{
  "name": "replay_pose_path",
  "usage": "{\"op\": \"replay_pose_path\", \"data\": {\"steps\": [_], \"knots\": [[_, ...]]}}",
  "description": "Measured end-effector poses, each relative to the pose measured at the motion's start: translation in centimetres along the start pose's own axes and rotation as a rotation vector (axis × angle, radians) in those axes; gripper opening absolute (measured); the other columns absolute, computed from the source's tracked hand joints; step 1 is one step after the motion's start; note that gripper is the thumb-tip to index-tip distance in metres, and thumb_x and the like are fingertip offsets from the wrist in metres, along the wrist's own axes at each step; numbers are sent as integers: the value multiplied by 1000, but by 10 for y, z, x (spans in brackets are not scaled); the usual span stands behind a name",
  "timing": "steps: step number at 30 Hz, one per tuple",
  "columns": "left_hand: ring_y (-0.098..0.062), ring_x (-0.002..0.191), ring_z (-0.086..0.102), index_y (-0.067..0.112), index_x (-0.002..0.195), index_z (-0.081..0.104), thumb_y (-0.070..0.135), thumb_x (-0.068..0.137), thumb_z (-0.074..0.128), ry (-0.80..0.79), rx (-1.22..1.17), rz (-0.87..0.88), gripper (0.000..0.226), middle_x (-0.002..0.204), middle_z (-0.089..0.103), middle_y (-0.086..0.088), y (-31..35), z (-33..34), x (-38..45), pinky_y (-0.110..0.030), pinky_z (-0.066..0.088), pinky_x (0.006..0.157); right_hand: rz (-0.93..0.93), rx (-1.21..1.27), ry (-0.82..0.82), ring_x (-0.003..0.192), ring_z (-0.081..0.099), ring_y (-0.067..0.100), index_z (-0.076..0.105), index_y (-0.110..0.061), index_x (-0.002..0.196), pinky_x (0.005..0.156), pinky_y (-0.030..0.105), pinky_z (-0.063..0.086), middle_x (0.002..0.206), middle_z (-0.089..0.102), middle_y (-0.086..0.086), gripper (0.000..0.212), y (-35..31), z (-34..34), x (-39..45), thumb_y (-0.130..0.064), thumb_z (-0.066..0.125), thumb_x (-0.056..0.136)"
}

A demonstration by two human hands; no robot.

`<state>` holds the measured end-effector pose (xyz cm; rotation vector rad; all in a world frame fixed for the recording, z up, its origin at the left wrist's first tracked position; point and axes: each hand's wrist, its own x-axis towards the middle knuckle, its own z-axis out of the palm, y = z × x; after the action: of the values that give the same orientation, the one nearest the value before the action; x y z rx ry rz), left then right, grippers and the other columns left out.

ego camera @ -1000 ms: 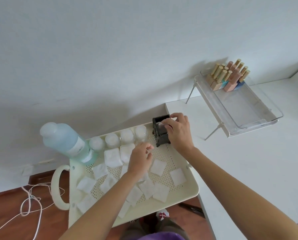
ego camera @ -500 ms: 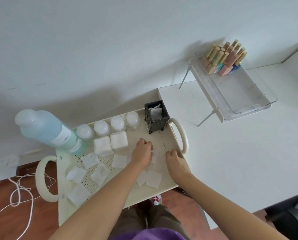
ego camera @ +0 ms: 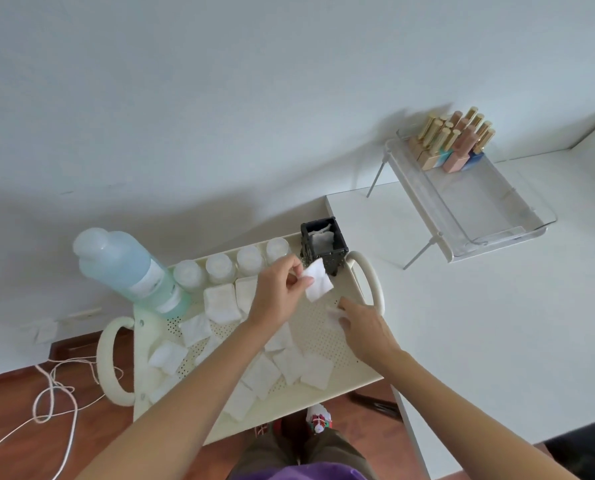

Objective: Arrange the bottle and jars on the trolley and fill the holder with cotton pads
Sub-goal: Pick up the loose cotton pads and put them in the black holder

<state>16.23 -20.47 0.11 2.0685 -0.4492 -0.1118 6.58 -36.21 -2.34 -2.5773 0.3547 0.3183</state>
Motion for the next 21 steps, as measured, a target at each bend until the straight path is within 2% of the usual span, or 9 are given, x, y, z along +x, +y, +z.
{"op": "replay_pose_path", "data": {"steps": [3, 5, 8, 11, 13, 16, 19, 21], "knots": [[-9, 65, 64, 10, 77, 64, 9, 79, 74, 40, -58, -16, 10, 75, 68, 0, 19, -10, 31, -11, 48, 62, -28, 156, 147, 59, 49, 23, 51, -11, 79, 50, 31, 40, 66, 52, 2, 13, -11, -31, 5, -4, 50, 90], [-11, 69, 66, 12, 81, 69, 8, 81, 73, 24, -95, -41, 5, 80, 71, 0, 26, -11, 50, -11, 49, 64, -47, 198, 211, 65, 48, 25, 58, -9, 84, 55, 30, 32, 70, 52, 4, 12, -17, -51, 12, -3, 50, 90], [-17, 76, 68, 10, 88, 73, 6, 81, 71, 10, -92, -59, 8, 85, 72, -1, 29, -7, 72, -17, 54, 73, -40, 251, 305, 70, 49, 27, 62, -9, 92, 55, 31, 33, 75, 56, 9, 16, -24, -76, 23, -3, 47, 90], [-15, 78, 64, 10, 91, 75, 6, 82, 70, -38, 3, -76, 11, 90, 74, -4, 28, 0, 85, -20, 50, 77, -3, 366, 373, 67, 52, 23, 55, -11, 100, 53, 22, 38, 70, 56, 4, 12, -27, -101, 32, -5, 55, 90], [-12, 78, 62, 10, 90, 75, 4, 82, 68, -65, 50, -95, 12, 90, 74, -5, 25, 5, 89, -21, 48, 79, 14, 439, 378, 70, 58, 22, 49, -12, 105, 55, 26, 43, 72, 56, -1, 23, -29, -112, 38, -7, 63, 87], [-11, 77, 60, 11, 90, 74, 4, 82, 66, -90, 112, -98, 13, 90, 73, -5, 17, 11, 94, -23, 47, 77, -5, 459, 358, 73, 62, 26, 45, -13, 99, 64, 38, 52, 81, 56, 0, 32, -31, -119, 50, -8, 71, 82], [-14, 85, 61, 11, 92, 75, 6, 84, 64, -96, 195, -53, 14, 96, 73, -4, 14, 16, 95, -24, 46, 80, -55, 416, 351, 75, 63, 32, 47, -11, 88, 67, 43, 53, 86, 58, 6, 26, -33, -117, 63, -6, 71, 80], [-13, 86, 56, 9, 91, 75, 6, 85, 63, -81, 239, -7, 14, 96, 72, -5, 14, 19, 94, -24, 44, 81, -69, 400, 332, 78, 63, 32, 51, -10, 85, 69, 42, 53, 87, 60, 8, 18, -35, -113, 71, -5, 68, 83]]}}
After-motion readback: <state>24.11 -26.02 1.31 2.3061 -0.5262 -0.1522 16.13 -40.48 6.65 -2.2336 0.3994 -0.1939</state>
